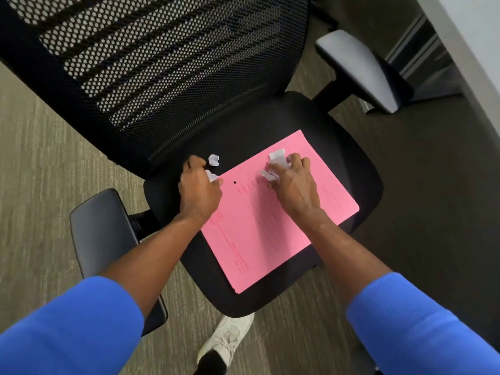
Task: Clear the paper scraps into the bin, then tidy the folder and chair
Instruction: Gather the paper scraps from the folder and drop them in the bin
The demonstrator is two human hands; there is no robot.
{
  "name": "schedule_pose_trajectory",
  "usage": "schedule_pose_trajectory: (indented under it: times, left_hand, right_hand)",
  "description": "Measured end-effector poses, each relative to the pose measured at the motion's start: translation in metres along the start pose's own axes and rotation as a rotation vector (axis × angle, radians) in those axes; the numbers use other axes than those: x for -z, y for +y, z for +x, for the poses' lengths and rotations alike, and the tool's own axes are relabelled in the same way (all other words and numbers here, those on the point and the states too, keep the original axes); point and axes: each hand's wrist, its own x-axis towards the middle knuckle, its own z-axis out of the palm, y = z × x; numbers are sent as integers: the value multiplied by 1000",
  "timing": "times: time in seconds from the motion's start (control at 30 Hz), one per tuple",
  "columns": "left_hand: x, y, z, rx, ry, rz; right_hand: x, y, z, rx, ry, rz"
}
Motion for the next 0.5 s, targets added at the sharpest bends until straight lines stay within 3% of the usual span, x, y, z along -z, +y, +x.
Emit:
schedule_pose_trajectory:
  times: [0.13, 0.33, 0.5]
  left_hand:
    - [3, 6, 14, -25, -32, 10]
    - [2, 11, 39, -109, -132, 219]
    - [1, 7, 39, -144, -77, 217]
  right_hand:
    - [-3, 1, -6, 7, 60, 13]
    - [-14, 3, -13, -4, 133, 22]
    - [-18, 5, -23, -7, 199, 91]
